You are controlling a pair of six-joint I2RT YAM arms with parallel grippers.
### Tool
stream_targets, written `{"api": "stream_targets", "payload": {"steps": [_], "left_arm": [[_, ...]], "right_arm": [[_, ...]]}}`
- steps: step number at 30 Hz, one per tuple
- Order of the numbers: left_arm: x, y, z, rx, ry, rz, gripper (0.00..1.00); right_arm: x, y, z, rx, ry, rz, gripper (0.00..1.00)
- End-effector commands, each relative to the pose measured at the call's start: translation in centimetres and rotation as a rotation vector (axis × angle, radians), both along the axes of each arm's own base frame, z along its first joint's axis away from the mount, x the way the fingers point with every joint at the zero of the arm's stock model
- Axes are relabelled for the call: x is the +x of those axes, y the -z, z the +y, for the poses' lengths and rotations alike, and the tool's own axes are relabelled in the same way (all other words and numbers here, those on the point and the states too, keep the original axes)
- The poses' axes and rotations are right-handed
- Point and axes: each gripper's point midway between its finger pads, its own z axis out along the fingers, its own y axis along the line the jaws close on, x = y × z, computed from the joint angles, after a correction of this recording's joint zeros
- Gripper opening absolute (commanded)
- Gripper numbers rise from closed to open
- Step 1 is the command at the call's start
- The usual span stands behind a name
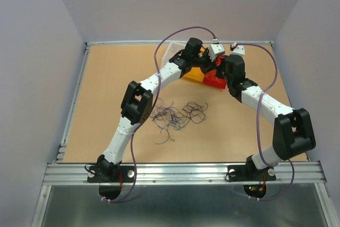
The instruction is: Untangle the cables
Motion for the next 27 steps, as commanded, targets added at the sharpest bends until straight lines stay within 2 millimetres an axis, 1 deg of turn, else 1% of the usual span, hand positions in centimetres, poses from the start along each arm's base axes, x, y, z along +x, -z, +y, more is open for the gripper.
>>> {"api": "stream_targets", "payload": {"steps": [1,2,3,4,5,6,7,8,9,11,12,13,14,15,16,17,18,19,20,21,22,23,24,25,26,27], "left_arm": [[0.6,-1.8,-1.7,-0.061,-0.005,-0.006,0.00],[0.9,-0.8,-1.8,-0.052,-0.015,-0.004,0.00],[1.2,-0.6,-1.9,-0.054,-0.028,0.000,0.00],[1.6,-0.6,-1.9,-0.061,-0.046,-0.010,0.00],[2.0,0.1,-1.9,-0.057,-0.066,0.001,0.00],[2.2,0.3,-1.9,-0.056,-0.077,0.007,0.00],[2.3,0.6,-2.0,-0.058,-0.091,0.022,0.00],[2.5,0.9,-2.0,-0.054,-0.106,0.027,0.00],[2.7,0.8,-2.0,-0.055,-0.120,0.021,0.02],[3.2,0.6,-1.8,-0.048,-0.149,0.007,0.12],[3.2,0.0,-1.6,-0.054,-0.156,0.000,0.17],[3.4,-0.1,-1.4,-0.049,-0.175,-0.005,0.27],[3.4,-1.4,-1.2,-0.059,-0.183,-0.020,0.33],[3.5,-1.7,-1.1,-0.067,-0.185,-0.033,0.37],[3.3,-2.1,-1.0,-0.068,-0.184,-0.040,0.44],[3.2,-3.1,-0.7,-0.077,-0.190,-0.049,0.48],[3.0,-2.9,-0.6,-0.069,-0.194,-0.046,0.53],[2.9,-3.3,-0.4,-0.071,-0.197,-0.047,0.55],[2.7,-4.6,0.0,-0.081,-0.199,-0.059,0.58],[2.4,-4.9,0.1,-0.082,-0.194,-0.063,0.61],[2.1,-4.5,0.4,-0.071,-0.191,-0.058,0.64],[2.0,-4.6,0.6,-0.067,-0.193,-0.059,0.66],[1.7,-5.9,0.9,-0.078,-0.199,-0.071,0.67],[1.6,-5.5,1.3,-0.066,-0.209,-0.067,0.68],[1.5,-5.8,1.5,-0.064,-0.212,-0.071,0.70],[1.1,-7.3,2.0,-0.077,-0.218,-0.086,0.70]], "right_arm": [[1.4,-0.4,-2.0,0.056,0.047,-0.043,0.01],[1.7,0.0,-2.2,0.058,0.048,-0.036,0.01],[1.9,0.3,-2.4,0.060,0.049,-0.031,0.01],[2.5,1.2,-2.7,0.066,0.047,-0.016,0.01],[2.9,1.0,-2.6,0.078,0.032,-0.020,0.00],[3.4,1.4,-3.1,0.084,0.037,-0.013,0.00],[3.8,2.3,-3.1,0.087,0.034,0.006,0.00],[4.4,2.1,-3.2,0.102,0.033,0.000,0.01],[4.8,2.3,-3.4,0.107,0.030,0.004,0.01],[5.5,2.4,-3.4,0.121,0.016,0.007,0.01],[5.8,3.0,-3.3,0.121,0.013,0.020,0.01],[6.3,2.6,-3.1,0.126,0.002,0.011,0.01],[6.6,2.6,-3.0,0.128,-0.004,0.012,0.01],[7.1,2.1,-2.8,0.134,-0.011,0.001,0.00],[7.4,1.9,-2.7,0.134,-0.017,-0.004,0.00],[7.6,1.7,-2.6,0.140,-0.022,-0.003,0.00],[8.2,1.7,-2.3,0.144,-0.031,0.005,0.01],[8.5,1.8,-2.2,0.146,-0.034,0.010,0.01],[8.8,2.0,-2.0,0.147,-0.040,0.017,0.00],[8.9,2.4,-2.0,0.147,-0.041,0.032,0.01],[9.2,3.4,-2.0,0.147,-0.037,0.054,0.01],[9.6,3.3,-2.0,0.147,-0.032,0.050,0.01],[9.7,3.6,-2.0,0.150,-0.028,0.056,0.01],[9.8,4.1,-2.0,0.151,-0.022,0.067,0.01],[9.9,4.9,-2.0,0.152,-0.021,0.082,0.01],[10.2,5.1,-1.9,0.156,-0.022,0.086,0.01]]}}
